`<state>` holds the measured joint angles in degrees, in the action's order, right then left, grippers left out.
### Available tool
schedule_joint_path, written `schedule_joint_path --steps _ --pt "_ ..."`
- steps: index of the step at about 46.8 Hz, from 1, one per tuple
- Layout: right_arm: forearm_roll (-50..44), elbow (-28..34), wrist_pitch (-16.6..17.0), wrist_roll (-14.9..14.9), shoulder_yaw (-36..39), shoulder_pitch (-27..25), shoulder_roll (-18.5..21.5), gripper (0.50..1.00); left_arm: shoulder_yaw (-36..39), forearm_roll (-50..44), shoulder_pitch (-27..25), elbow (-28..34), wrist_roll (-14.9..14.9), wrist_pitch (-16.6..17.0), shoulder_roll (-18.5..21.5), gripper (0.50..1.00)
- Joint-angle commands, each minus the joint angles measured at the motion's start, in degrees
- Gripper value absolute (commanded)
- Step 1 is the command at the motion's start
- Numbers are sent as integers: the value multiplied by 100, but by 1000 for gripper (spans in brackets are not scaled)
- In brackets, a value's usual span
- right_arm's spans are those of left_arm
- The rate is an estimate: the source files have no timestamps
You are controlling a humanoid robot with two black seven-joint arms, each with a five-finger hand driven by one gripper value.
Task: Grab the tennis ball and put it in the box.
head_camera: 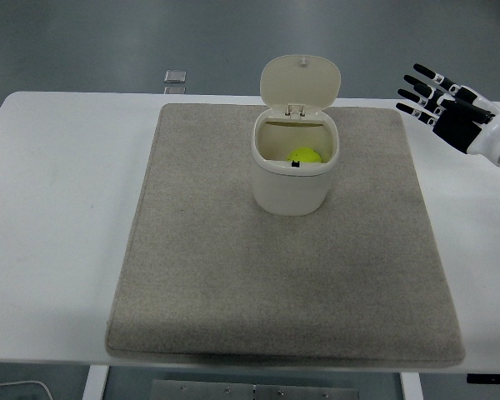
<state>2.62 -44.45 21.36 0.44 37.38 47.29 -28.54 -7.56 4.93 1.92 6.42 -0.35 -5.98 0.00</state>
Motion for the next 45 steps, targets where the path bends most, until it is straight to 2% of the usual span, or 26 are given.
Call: schedule_joint_path --steps 1,9,31,36,45 --pt "37 -3 -53 0 24 -18 94 897 0 0 1 0 0 0 0 992" --pt "46 -3 -18 61 85 -97 217 901 0 8 1 0 0 0 0 992" --pt "37 -20 -26 88 112 -106 235 905 0 0 1 0 0 0 0 992" --pt "28 -20 -18 202 112 -124 235 905 0 0 1 0 0 0 0 992" --pt "28 -38 70 220 112 -132 244 907 0 0 1 0 0 0 0 992"
